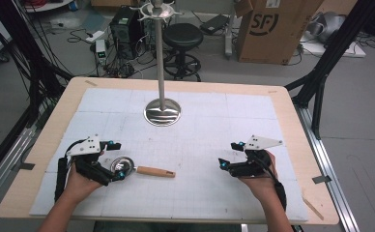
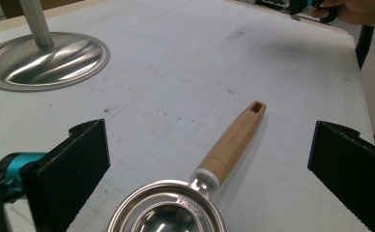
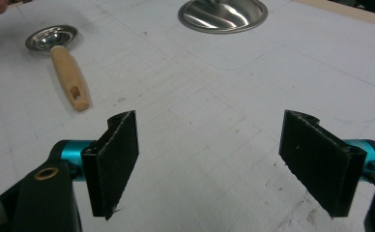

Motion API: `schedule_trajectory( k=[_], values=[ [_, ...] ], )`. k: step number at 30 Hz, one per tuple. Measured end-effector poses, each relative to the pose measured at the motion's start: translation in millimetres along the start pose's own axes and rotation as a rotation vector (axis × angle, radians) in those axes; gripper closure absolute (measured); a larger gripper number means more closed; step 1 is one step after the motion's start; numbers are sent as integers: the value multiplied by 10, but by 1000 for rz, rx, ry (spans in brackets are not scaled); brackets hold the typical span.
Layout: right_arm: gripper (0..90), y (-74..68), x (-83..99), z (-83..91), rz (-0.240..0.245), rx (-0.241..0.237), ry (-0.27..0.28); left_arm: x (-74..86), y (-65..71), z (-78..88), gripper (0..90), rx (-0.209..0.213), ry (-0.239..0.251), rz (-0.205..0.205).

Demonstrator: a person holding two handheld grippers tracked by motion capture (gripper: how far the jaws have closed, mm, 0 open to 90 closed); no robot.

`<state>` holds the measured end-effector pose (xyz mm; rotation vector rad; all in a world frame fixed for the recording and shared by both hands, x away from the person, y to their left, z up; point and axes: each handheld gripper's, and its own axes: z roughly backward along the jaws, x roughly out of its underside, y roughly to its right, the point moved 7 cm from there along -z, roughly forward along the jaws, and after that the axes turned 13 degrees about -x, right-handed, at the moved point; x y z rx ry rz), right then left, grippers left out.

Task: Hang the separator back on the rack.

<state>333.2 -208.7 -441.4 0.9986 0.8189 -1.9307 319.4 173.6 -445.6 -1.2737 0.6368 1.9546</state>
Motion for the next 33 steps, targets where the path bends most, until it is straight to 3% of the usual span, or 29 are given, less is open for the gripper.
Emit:
schedule_trajectory(
  k=[9, 10, 11, 12, 16, 21, 23, 25, 26, 29, 33],
  values=[
    [210, 25, 16, 36, -1, 13, -1, -83, 67, -63, 16, 10, -46, -46],
    [210, 26, 13, 35, -1, 12, 2, -84, 84, -98, 16, 9, -84, -64],
    [211, 26, 13, 30, -3, 11, 1, -84, 84, -98, 16, 9, -84, -64],
    [210, 29, 17, 26, -2, 11, -4, -90, 97, -144, 16, 7, -133, -92],
    [210, 37, 21, 13, -1, 6, -8, -124, 105, -224, 17, 27, -181, -104],
    [210, 38, 21, 14, -4, 7, -7, -139, 129, -386, 18, 50, -287, -167],
    [210, 37, 21, 12, 0, 6, -9, -116, 130, -431, 35, 46, -336, -214],
    [211, 34, 23, 10, 0, 5, -11, -91, 145, -469, 50, 59, -364, -232],
    [210, 34, 23, 7, 2, 5, -12, -76, 150, -482, 117, 67, -383, -249],
    [211, 31, 25, -1, -1, 3, -14, -29, 179, -533, 148, 72, -414, -277],
    [211, 31, 23, 2, -1, 3, -13, 35, 194, -566, 262, 96, -462, -297]
  ],
)
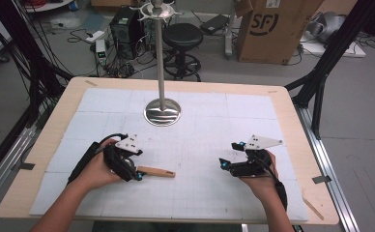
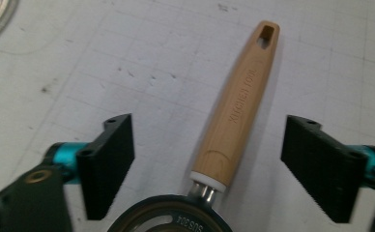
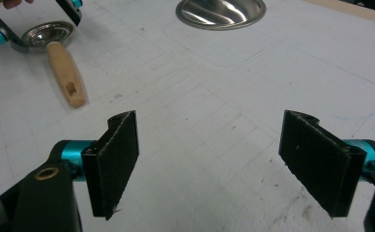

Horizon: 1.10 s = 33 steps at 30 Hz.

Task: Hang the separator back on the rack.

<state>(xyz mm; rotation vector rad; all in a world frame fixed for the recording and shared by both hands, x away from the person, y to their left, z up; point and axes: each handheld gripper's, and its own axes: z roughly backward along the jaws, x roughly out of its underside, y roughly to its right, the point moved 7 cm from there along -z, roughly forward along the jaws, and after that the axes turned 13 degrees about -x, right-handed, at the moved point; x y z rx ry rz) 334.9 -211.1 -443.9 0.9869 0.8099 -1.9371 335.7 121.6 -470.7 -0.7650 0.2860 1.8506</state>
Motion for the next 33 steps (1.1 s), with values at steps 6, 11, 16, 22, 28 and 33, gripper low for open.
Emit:
schedule_trajectory(
  k=[6, 11, 16, 22, 28, 33],
  values=[
    [213, 1, 2, -1, -1, 1, -1, 39, 28, -39, 431, 27, -45, -19],
    [214, 2, 6, 0, 2, 3, -7, 71, 64, -105, 497, 23, -90, -45],
    [215, 2, 7, 1, 1, 3, -7, 73, 59, -104, 570, 13, -106, -56],
    [217, 4, 5, 1, 2, 4, -4, 66, 80, -94, 668, 1, -116, -63],
    [218, 3, 8, 0, 1, 5, -8, 62, 85, -96, 663, -4, -112, -42],
    [219, 4, 7, 1, 0, 4, -5, 50, 77, -89, 626, 6, -119, -31]
  ],
)
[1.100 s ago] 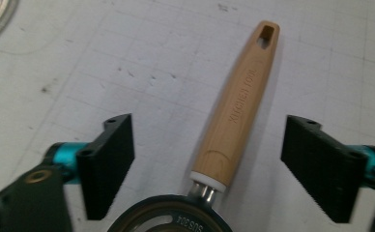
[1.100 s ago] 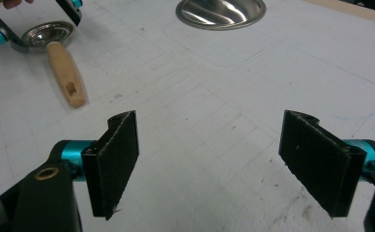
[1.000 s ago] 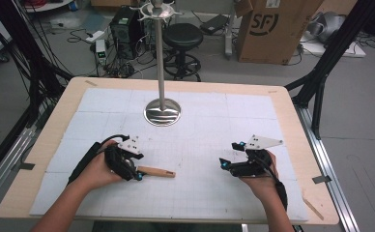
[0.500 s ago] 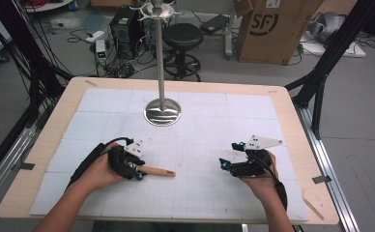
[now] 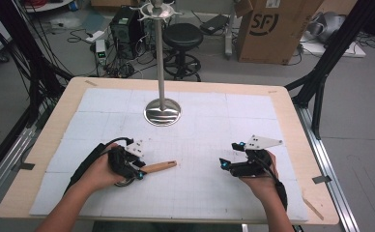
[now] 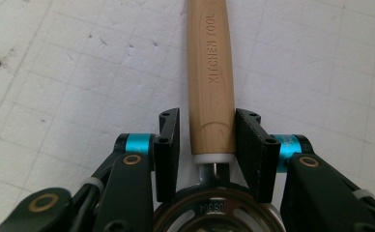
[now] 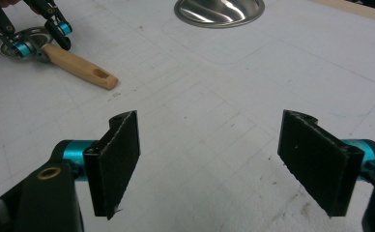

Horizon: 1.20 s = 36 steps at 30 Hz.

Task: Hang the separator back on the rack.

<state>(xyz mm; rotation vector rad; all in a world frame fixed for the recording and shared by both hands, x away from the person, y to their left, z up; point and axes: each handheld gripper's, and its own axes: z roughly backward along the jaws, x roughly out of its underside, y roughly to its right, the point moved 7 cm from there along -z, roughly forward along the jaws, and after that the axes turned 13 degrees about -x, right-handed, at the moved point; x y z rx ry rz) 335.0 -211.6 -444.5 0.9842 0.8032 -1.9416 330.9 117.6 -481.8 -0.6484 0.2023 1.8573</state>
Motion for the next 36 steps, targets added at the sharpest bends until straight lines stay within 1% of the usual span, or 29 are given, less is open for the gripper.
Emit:
schedule_trajectory(
  k=[3, 5, 6, 11, 12, 13, 15, 19, 21, 23, 24, 26, 30, 31, 32, 34, 36],
  values=[
    [219, 1, 5, -4, -3, 0, -6, -10, -3, -4, 622, -1, -10, 0],
    [220, 2, 7, -5, -3, 0, -6, -15, 0, -12, 619, -2, -21, -3],
    [220, 1, 6, -4, -5, 0, -6, -9, 4, -20, 617, -4, -34, -11],
    [220, 0, 8, 2, -10, 2, -5, -14, 14, -19, 625, -5, -55, -15],
    [220, 0, 8, 2, -10, 2, -5, -20, 18, -19, 625, -7, -65, -18],
    [220, 2, 8, -3, -3, -1, -7, -28, 25, -18, 652, -7, -75, -24],
    [220, 0, 9, -3, -1, 1, -8, -43, 40, -19, 662, -11, -94, -36],
    [220, 2, 11, -1, 0, 0, -9, -66, 54, -23, 663, -31, -134, -43],
    [220, 3, 14, -4, -1, 2, -12, -87, 68, -32, 664, -44, -163, -51],
    [221, 2, 16, -6, 0, 3, -14, -90, 69, -34, 665, -46, -168, -54],
    [221, -2, 20, -9, -2, 4, -18, -91, 67, -37, 674, -41, -172, -46],
    [221, -2, 22, -11, -1, 6, -21, -91, 66, -38, 683, -41, -171, -45],
    [222, -8, 22, -18, 0, 4, -22, -91, 72, -35, 689, -49, -172, -45],
    [223, -9, 21, -17, -1, 5, -22, -84, 72, -32, 690, -48, -159, -37],
    [223, -7, 20, -16, 0, 5, -21, -84, 72, -32, 691, -48, -159, -37],
    [223, -4, 22, -11, -1, 7, -22, -61, 63, -19, 691, -40, -129, -13],
    [224, 2, 22, -9, -1, 7, -20, -53, 56, -10, 691, -35, -122, -6]
  ],
)
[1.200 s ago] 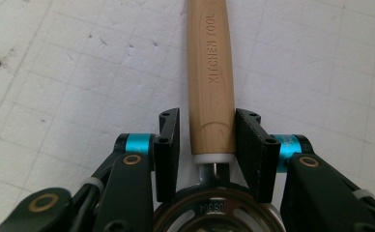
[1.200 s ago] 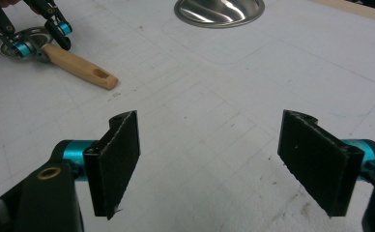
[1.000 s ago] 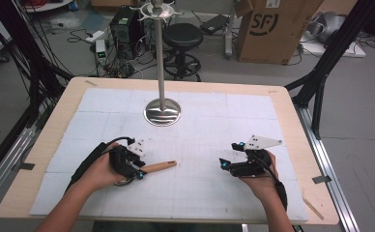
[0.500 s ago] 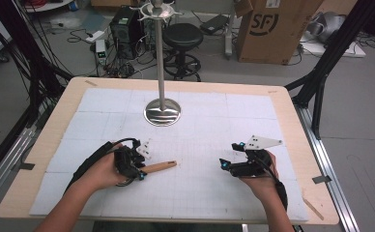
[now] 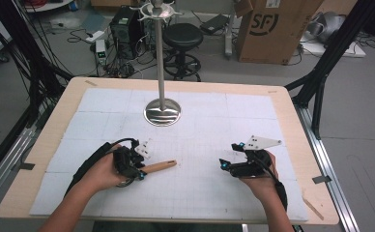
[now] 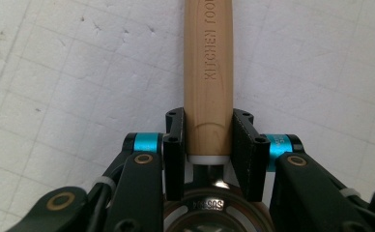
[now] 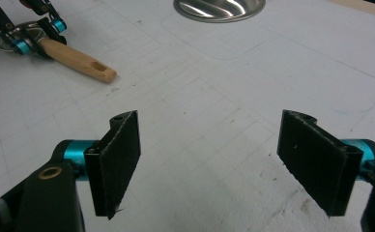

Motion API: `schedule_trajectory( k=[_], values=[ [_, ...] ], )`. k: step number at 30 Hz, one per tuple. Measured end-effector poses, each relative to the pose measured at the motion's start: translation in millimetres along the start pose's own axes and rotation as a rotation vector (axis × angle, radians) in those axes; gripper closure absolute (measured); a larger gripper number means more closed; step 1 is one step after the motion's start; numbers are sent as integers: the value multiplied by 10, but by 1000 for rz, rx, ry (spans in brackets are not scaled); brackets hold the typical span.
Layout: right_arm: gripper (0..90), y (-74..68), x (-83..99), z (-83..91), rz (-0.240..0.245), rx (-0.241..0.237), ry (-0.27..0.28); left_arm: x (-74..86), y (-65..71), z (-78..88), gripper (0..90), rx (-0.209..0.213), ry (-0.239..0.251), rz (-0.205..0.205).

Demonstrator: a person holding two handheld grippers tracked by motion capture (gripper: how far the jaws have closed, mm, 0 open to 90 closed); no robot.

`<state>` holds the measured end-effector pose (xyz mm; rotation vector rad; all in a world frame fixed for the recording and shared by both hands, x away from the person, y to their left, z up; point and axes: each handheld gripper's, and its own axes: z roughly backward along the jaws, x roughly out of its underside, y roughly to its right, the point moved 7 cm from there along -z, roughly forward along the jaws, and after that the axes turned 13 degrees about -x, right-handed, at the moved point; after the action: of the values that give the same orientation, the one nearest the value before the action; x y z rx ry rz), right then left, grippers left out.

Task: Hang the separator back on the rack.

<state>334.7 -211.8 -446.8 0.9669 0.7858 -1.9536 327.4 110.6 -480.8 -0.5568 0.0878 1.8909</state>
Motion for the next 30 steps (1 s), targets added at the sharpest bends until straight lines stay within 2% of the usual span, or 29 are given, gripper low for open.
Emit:
schedule_trajectory(
  k=[4, 7, 10, 11, 15, 21, 30],
  values=[
    [224, 7, 3, -2, -2, 1, 2, 15, -11, 43, 691, 26, 45, 35],
    [224, 5, 6, -2, -6, 1, 0, 5, -32, 106, 691, 17, 78, 47],
    [224, 1, 5, 2, -3, -1, -1, -32, -54, 192, 691, 12, 141, 65],
    [224, 0, 4, 2, -2, -1, 0, -32, -54, 192, 691, 12, 141, 65],
    [224, -2, 2, 2, -2, -1, 1, -76, -80, 294, 690, 3, 207, 82],
    [224, 4, 1, -1, 1, 1, 0, -151, -114, 436, 691, 35, 315, 109],
    [224, 4, -2, 0, 2, 0, 3, -256, -131, 635, 690, 87, 459, 111]
  ],
)
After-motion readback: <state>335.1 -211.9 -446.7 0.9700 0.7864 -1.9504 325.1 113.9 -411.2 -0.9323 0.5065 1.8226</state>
